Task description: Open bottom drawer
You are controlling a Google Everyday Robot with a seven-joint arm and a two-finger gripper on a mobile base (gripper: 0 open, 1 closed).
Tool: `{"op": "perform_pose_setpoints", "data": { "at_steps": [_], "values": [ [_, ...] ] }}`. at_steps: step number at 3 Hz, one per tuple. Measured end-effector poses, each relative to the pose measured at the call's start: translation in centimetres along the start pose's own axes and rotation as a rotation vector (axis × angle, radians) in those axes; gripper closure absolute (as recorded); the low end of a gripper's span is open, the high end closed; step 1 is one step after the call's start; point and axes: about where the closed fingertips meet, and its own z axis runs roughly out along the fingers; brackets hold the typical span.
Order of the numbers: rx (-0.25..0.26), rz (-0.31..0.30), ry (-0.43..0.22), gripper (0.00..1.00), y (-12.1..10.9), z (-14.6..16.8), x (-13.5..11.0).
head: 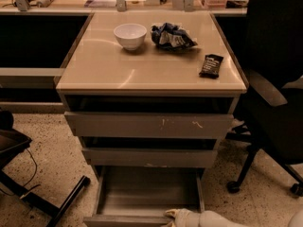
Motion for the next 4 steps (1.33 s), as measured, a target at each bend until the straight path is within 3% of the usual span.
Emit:
{"op": "perform_pose_setpoints", "data": {
  "at_steps": [2,3,4],
  "values": [
    [0.0,0.0,0.0,0.12,0.0,0.0,0.0],
    [0.0,0.0,0.0,0.0,0.0,0.0,0.0],
    [0.0,0.0,0.0,0.0,0.01,0.01,0.0]
  ]
}}
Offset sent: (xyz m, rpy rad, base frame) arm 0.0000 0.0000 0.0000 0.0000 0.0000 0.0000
